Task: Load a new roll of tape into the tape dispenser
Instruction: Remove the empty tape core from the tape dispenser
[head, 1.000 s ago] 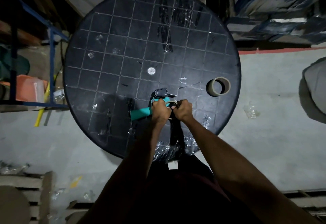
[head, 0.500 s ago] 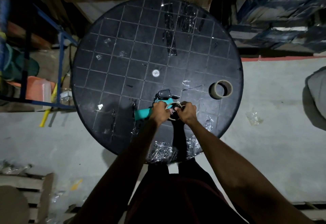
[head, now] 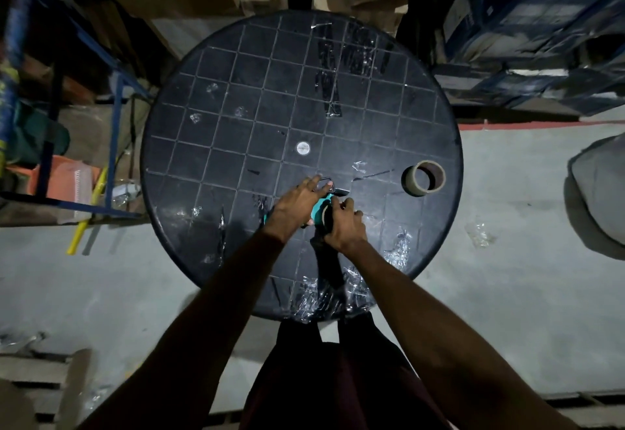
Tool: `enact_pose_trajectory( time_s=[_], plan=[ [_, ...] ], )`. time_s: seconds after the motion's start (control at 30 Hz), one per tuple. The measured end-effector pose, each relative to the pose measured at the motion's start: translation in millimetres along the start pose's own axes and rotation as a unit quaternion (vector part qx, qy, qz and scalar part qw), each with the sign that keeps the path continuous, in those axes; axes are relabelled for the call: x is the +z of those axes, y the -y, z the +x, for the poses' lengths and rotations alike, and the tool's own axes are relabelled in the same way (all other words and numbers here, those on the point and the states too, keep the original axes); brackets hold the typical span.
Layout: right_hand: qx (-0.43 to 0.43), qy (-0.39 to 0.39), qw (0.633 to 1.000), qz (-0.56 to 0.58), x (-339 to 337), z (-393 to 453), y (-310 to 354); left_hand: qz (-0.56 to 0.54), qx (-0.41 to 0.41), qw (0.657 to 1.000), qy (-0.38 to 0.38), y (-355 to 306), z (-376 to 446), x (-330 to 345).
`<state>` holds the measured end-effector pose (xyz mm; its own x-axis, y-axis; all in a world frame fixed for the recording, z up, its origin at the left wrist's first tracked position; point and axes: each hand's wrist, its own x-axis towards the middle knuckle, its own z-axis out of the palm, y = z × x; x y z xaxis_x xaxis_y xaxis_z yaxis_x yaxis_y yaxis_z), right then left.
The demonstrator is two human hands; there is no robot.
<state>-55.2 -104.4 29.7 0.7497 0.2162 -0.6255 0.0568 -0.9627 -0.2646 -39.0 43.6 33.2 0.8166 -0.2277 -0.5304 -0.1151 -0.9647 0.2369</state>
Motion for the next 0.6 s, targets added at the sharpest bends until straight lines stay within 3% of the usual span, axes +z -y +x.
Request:
enact_pose_trajectory(
  time_s=[0.17,0.6],
  plan=[
    [-0.018,-0.006,0.999,-0.04,-7.3,10.0,-0.3,-0.007,0.004,1.0,0.008,-1.9,8.3,-0.9],
    [-0.054,0.011,0.998,-0.015,-11.5,9.6,-4.4,-0.014,-0.025,1.0,-0.011,-6.2,10.7,12.9]
  ],
)
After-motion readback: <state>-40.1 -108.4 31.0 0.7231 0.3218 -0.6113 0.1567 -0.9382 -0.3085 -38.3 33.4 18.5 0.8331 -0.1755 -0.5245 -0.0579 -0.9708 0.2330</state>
